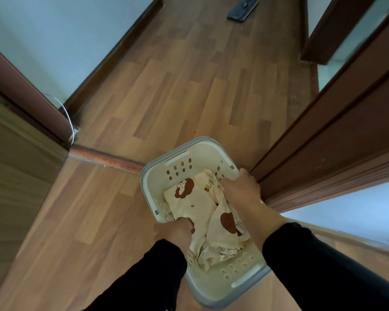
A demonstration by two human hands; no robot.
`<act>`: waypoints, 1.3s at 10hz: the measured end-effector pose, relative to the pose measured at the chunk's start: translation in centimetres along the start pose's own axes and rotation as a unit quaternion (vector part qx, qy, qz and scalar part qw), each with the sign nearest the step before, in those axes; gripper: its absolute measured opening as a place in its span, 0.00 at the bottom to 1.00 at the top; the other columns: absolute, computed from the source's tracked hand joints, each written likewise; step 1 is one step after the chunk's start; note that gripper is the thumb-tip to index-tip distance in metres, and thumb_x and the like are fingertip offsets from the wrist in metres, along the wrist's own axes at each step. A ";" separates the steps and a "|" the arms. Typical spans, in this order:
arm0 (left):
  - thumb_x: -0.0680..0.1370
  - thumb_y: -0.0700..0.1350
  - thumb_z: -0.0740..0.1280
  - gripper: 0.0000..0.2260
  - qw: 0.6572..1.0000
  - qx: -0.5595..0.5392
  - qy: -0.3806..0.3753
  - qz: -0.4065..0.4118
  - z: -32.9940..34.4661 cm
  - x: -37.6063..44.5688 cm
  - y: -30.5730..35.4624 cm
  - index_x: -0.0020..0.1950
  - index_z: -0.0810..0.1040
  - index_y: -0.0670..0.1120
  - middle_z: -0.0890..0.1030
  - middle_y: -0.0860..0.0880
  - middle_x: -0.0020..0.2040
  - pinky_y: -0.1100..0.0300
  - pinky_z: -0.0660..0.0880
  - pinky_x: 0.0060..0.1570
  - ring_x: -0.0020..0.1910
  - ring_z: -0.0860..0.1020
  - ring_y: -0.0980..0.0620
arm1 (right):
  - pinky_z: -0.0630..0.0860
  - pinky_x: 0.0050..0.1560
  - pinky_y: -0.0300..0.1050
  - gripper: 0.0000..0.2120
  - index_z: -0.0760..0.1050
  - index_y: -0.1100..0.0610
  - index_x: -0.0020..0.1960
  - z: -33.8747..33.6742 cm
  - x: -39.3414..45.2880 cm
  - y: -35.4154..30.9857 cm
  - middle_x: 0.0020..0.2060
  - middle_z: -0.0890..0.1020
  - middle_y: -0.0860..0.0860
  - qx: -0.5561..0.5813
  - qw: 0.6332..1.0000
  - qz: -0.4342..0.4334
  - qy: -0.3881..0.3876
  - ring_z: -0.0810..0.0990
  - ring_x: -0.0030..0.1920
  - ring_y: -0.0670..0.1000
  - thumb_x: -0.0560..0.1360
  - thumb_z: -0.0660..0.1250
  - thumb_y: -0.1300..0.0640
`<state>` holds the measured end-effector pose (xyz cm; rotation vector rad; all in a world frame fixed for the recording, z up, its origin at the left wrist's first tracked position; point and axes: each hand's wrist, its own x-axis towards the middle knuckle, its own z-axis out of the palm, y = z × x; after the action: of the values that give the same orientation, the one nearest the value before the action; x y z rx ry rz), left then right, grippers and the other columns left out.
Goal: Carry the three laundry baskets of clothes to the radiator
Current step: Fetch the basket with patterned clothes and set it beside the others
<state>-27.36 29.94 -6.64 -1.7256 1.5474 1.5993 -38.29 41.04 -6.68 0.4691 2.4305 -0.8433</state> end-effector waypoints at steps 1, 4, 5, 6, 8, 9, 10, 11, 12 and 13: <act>0.75 0.39 0.65 0.14 0.999 0.004 -0.030 -0.024 -0.9 -0.1 0.8 0.30 0.69 0.41 0.72 0.49 0.28 0.50 0.77 0.49 0.27 0.69 0.53 | 0.69 0.69 0.58 0.29 0.71 0.57 0.69 0.7 -0.2 -0.4 0.66 0.74 0.59 -0.008 1.000 0.011 -0.007 0.70 0.68 0.62 0.74 0.66 0.42; 0.73 0.35 0.65 0.01 0.994 -0.101 0.000 -0.041 -3.2 0.0 1.8 0.43 0.76 0.38 0.74 0.46 0.24 0.61 0.65 0.32 0.31 0.67 0.50 | 0.70 0.68 0.60 0.28 0.71 0.54 0.68 1.3 -1.5 -1.6 0.65 0.75 0.57 0.030 0.999 0.029 -0.008 0.71 0.67 0.62 0.72 0.65 0.43; 0.73 0.37 0.65 0.03 0.994 -0.106 -0.011 -0.037 -4.5 -0.8 3.1 0.45 0.76 0.38 0.79 0.42 0.37 0.57 0.74 0.41 0.37 0.75 0.45 | 0.73 0.65 0.61 0.29 0.73 0.52 0.64 0.7 -2.7 -2.5 0.61 0.78 0.55 0.057 0.998 0.010 -0.003 0.75 0.65 0.60 0.66 0.65 0.40; 0.69 0.42 0.66 0.24 0.994 -0.107 -0.012 -0.017 -6.2 -1.5 3.9 0.64 0.74 0.39 0.81 0.38 0.56 0.41 0.77 0.57 0.54 0.80 0.37 | 0.77 0.62 0.61 0.33 0.75 0.51 0.65 -0.4 -4.7 -3.4 0.59 0.81 0.54 0.082 0.997 0.005 0.012 0.78 0.61 0.60 0.61 0.65 0.42; 0.68 0.52 0.64 0.32 0.991 -0.084 0.094 0.041 -9.9 -7.6 2.4 0.73 0.63 0.56 0.74 0.45 0.65 0.39 0.73 0.61 0.62 0.73 0.38 | 0.75 0.63 0.62 0.32 0.73 0.54 0.69 -3.6 -11.9 -6.8 0.61 0.80 0.56 0.058 0.998 -0.028 0.016 0.76 0.62 0.60 0.65 0.68 0.49; 0.71 0.50 0.63 0.30 0.988 -0.077 0.131 0.018 -11.5 -12.5 2.1 0.74 0.62 0.54 0.74 0.45 0.66 0.39 0.73 0.60 0.61 0.74 0.37 | 0.72 0.66 0.63 0.33 0.71 0.54 0.73 -6.1 -16.4 -9.6 0.64 0.79 0.55 0.037 0.998 -0.048 0.027 0.74 0.65 0.59 0.69 0.71 0.53; 0.71 0.49 0.63 0.30 0.989 -0.044 0.140 0.031 -14.2 -17.7 3.3 0.73 0.62 0.52 0.75 0.43 0.64 0.39 0.73 0.59 0.58 0.74 0.37 | 0.71 0.67 0.63 0.32 0.72 0.52 0.73 -9.4 -20.9 -12.5 0.63 0.79 0.53 0.028 0.998 -0.053 0.036 0.73 0.65 0.59 0.69 0.71 0.53; 0.71 0.50 0.63 0.31 0.991 -0.021 0.127 0.042 -18.4 -23.2 5.4 0.74 0.61 0.53 0.73 0.43 0.66 0.39 0.72 0.60 0.60 0.73 0.37 | 0.70 0.67 0.63 0.32 0.72 0.52 0.72 -13.0 -26.1 -15.9 0.63 0.79 0.53 0.038 0.998 -0.038 0.029 0.73 0.64 0.59 0.68 0.70 0.53; 0.72 0.50 0.64 0.29 0.990 -0.003 0.129 0.059 -22.6 -28.3 7.0 0.73 0.63 0.51 0.74 0.42 0.65 0.39 0.72 0.59 0.59 0.73 0.36 | 0.73 0.65 0.64 0.35 0.72 0.53 0.72 -16.0 -31.2 -18.2 0.63 0.79 0.54 0.056 0.998 -0.033 0.024 0.74 0.65 0.59 0.65 0.68 0.50; 0.71 0.49 0.64 0.26 0.990 -0.007 0.115 0.077 -26.6 -33.1 9.1 0.69 0.66 0.49 0.77 0.42 0.60 0.40 0.74 0.56 0.55 0.75 0.37 | 0.77 0.62 0.65 0.36 0.72 0.53 0.70 -18.7 -36.1 -20.7 0.61 0.80 0.54 0.079 0.996 -0.027 0.011 0.76 0.63 0.60 0.62 0.66 0.48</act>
<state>-14.43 20.95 33.81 -1.8954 1.8217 1.5272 -25.75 32.39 36.33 0.4749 2.4170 -1.0630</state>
